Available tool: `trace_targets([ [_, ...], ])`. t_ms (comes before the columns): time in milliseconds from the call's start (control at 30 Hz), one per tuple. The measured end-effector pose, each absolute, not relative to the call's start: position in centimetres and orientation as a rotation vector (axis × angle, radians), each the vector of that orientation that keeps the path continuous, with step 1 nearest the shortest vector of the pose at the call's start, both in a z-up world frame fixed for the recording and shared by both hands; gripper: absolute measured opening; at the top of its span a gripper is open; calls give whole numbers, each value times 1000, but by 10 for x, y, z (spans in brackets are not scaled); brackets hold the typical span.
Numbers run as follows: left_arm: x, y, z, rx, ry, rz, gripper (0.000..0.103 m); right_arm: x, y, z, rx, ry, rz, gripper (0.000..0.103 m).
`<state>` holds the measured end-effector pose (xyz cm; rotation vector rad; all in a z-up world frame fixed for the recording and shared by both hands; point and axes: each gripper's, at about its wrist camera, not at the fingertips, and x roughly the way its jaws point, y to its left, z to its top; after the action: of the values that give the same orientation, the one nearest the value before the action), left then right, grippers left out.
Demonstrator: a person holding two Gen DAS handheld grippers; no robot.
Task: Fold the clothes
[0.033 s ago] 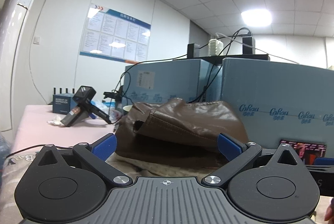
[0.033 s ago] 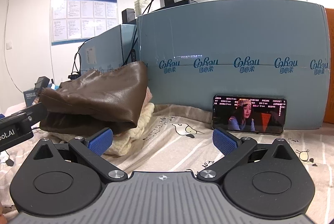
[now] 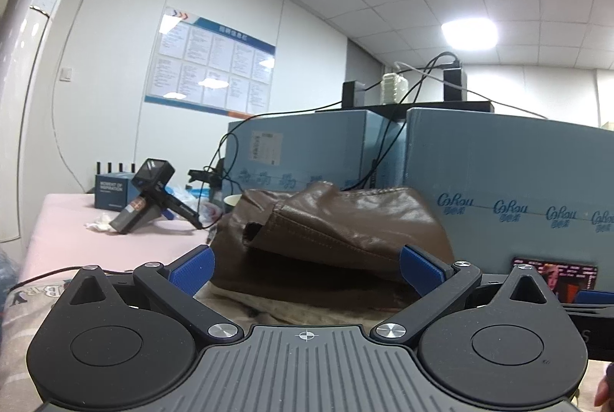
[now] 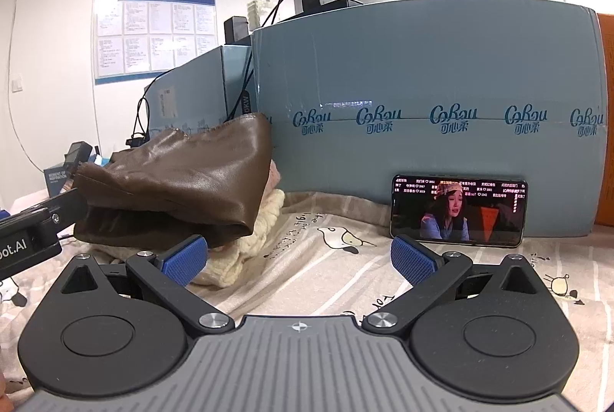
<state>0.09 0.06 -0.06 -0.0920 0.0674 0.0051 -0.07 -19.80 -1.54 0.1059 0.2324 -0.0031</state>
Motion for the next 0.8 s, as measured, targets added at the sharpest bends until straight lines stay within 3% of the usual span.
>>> trace_targets([
  [800, -3, 1, -1, -91, 51, -38, 103, -7, -197, -16, 115, 192, -36, 103],
])
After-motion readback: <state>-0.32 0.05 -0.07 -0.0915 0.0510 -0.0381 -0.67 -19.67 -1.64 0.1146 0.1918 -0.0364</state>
